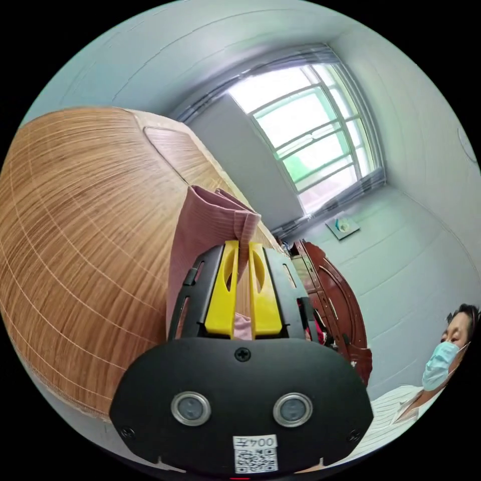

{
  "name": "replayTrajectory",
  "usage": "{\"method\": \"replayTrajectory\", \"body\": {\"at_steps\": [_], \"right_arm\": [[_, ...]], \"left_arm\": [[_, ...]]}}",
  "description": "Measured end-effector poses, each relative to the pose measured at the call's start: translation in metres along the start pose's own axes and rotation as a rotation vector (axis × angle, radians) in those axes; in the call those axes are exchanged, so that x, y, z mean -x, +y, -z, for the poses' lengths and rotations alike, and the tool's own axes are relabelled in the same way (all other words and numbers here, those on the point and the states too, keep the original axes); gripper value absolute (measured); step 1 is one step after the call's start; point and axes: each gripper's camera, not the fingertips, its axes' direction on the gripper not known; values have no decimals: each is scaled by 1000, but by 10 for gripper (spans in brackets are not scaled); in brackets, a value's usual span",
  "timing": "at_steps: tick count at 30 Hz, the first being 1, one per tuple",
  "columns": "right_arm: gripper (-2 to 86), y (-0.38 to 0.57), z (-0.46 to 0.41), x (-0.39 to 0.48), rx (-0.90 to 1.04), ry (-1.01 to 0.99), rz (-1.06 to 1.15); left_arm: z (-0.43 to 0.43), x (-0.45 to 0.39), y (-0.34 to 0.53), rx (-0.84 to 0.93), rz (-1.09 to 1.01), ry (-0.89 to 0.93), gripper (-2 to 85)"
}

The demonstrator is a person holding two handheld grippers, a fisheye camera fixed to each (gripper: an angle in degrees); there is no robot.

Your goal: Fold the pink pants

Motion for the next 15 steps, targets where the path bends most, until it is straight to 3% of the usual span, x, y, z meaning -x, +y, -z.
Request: {"method": "replayTrajectory", "body": {"at_steps": [10, 15], "right_arm": [[67, 66, 89, -139, 15, 66, -165], [70, 102, 127, -208, -8, 63, -226]], "left_arm": [[-120, -263, 82, 209, -341, 114, 19], [-203, -368, 166, 297, -512, 70, 18]]}}
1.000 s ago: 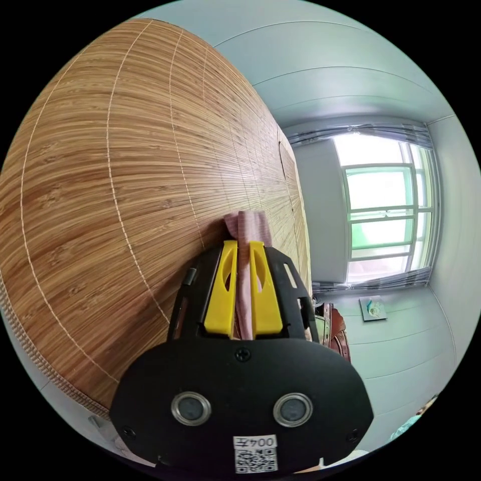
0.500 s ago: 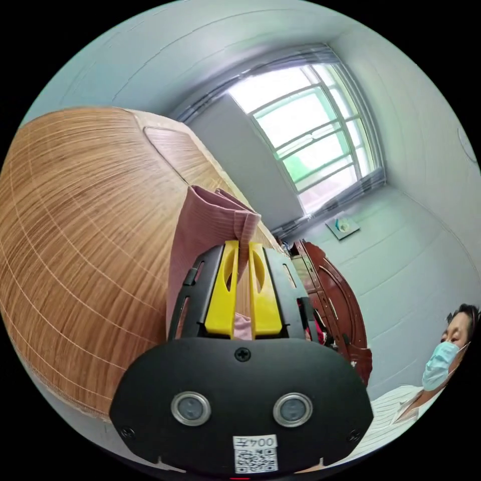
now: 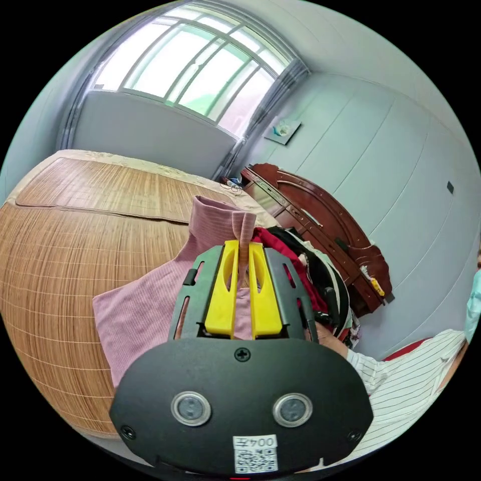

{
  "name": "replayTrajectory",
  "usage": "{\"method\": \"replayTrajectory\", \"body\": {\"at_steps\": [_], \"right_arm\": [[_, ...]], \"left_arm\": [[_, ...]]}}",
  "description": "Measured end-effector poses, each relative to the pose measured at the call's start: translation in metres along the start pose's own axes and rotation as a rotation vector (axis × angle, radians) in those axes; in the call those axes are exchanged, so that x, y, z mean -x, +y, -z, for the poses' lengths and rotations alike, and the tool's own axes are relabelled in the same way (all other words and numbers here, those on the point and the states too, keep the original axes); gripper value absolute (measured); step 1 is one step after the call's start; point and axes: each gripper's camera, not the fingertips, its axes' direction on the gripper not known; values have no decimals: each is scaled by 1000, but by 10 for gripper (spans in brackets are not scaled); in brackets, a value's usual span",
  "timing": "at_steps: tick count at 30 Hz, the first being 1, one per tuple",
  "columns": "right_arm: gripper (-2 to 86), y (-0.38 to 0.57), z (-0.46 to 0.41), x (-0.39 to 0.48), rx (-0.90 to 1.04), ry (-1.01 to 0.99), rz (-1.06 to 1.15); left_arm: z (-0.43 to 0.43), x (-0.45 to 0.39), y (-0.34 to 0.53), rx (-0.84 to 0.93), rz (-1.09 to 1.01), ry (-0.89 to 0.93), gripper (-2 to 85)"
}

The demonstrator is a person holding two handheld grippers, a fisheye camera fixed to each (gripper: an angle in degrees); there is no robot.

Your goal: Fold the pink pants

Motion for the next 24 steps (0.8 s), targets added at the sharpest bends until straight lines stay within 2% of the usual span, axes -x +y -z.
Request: {"method": "replayTrajectory", "body": {"at_steps": [5, 11, 19, 24], "right_arm": [[74, 14, 15, -66, -18, -77, -64], [114, -8, 6, -132, -18, -317, -164], [161, -91, -54, -141, 234, -346, -102], [169, -132, -81, -154, 388, -356, -149]], "left_arm": [[-101, -86, 31, 79, -124, -108, 17], [-192, -161, 83, 157, -266, -236, 16], [-224, -220, 106, 172, -394, -340, 14], [-233, -253, 116, 172, -494, -396, 13]]}}
